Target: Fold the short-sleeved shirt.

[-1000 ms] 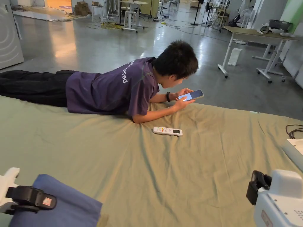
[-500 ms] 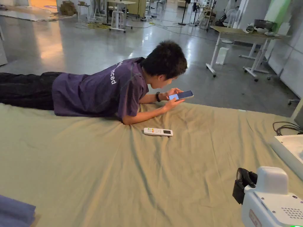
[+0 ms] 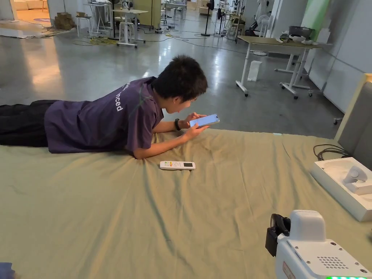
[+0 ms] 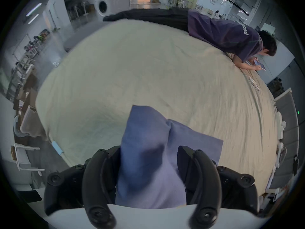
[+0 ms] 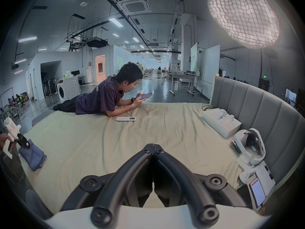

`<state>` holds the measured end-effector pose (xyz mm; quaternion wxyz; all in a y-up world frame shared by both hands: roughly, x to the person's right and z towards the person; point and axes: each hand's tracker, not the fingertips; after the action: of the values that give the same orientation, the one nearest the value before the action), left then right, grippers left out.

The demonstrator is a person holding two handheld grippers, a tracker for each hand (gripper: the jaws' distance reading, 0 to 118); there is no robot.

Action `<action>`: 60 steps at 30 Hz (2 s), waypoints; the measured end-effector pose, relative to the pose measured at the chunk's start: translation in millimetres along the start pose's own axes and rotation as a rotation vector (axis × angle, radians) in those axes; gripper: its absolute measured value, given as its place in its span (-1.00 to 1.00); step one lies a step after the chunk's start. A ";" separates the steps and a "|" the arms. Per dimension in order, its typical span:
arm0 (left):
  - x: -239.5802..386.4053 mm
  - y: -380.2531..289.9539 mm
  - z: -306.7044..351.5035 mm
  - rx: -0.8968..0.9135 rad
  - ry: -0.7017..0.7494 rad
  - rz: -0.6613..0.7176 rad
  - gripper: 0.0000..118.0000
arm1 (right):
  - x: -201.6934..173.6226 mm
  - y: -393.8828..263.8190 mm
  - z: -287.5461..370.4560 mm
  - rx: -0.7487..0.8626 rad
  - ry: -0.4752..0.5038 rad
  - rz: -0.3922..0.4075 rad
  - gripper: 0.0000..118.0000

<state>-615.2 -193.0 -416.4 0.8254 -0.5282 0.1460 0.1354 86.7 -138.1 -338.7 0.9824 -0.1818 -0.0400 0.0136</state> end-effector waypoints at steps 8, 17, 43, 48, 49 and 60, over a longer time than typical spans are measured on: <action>73.3 -22.2 51.1 0.423 0.021 -0.164 0.20 | 10.3 -4.4 7.3 0.012 0.003 -0.022 -1.00; 233.5 -91.4 76.5 0.623 -0.279 -0.292 0.20 | 10.6 -6.1 12.2 0.046 -0.008 -0.050 -1.00; 373.3 -190.0 115.0 0.865 -0.367 -0.357 -0.98 | 9.5 -11.4 20.6 0.145 -0.005 -0.061 -1.00; 373.1 -189.8 117.0 0.870 -0.367 -0.375 -0.98 | 8.4 -10.4 22.7 0.151 -0.008 -0.060 -1.00; 373.3 -189.9 117.9 0.873 -0.364 -0.379 -0.98 | 8.4 -10.0 23.2 0.153 -0.008 -0.059 -1.00; 377.9 -189.3 124.2 0.896 -0.367 -0.410 -0.98 | 9.3 -8.0 22.8 0.153 -0.011 -0.070 -1.00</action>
<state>-183.6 -130.4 -354.4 0.9919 -0.1086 -0.0637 -0.0147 94.2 -137.1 -313.9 0.9931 -0.1047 -0.0507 -0.0165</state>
